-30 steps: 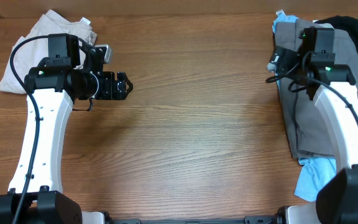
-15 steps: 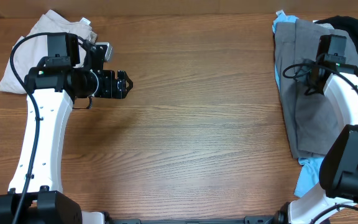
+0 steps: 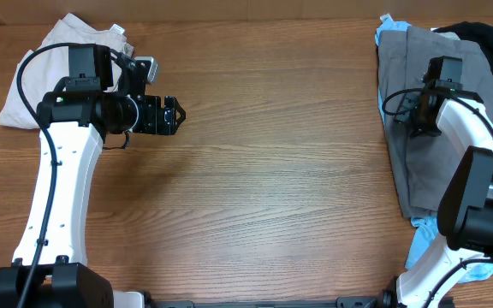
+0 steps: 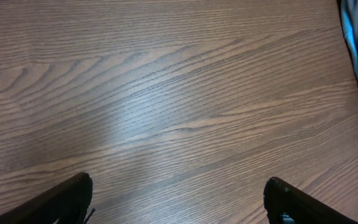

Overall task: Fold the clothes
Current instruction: 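Raise both arms and move the right gripper over the grey shorts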

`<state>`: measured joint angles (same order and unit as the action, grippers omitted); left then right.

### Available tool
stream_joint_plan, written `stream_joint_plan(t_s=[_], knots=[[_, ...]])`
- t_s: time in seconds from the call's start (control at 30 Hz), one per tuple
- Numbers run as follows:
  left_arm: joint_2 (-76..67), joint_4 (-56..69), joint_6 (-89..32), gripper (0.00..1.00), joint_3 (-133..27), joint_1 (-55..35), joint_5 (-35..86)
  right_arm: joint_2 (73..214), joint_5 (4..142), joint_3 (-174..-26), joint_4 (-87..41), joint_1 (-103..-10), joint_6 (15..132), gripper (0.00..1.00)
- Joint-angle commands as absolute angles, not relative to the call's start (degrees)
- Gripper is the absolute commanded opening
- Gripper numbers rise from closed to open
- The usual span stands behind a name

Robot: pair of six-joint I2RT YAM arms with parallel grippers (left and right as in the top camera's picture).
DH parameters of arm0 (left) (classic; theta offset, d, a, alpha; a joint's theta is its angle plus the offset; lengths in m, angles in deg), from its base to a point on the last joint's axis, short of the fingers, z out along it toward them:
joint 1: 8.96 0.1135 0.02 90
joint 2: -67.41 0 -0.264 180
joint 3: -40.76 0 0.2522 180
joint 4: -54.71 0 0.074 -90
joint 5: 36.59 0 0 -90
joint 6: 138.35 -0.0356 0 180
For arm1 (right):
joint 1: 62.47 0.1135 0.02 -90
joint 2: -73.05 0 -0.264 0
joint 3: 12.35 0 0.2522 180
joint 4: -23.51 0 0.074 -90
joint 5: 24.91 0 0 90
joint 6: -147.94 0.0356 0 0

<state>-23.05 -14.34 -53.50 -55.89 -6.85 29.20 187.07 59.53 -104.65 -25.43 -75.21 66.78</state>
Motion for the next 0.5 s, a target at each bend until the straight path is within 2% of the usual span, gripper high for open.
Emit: stream_joint_plan(t_s=[0.0,0.27,0.47], knots=[[-23.2,-14.3,-55.2,0.91,-57.2,-7.1,29.6,187.3,59.6,-105.9,-24.9,-75.5,66.4,0.46],[-23.2,-14.3,-55.2,0.91,-57.2,-7.1,29.6,186.4,59.6,-106.1,-25.1,-75.5,66.4,0.36],[-23.2,-14.2,-55.2,0.91,-57.2,-7.1,29.6,182.5,59.6,-108.3,-27.5,-75.5,66.4,0.35]])
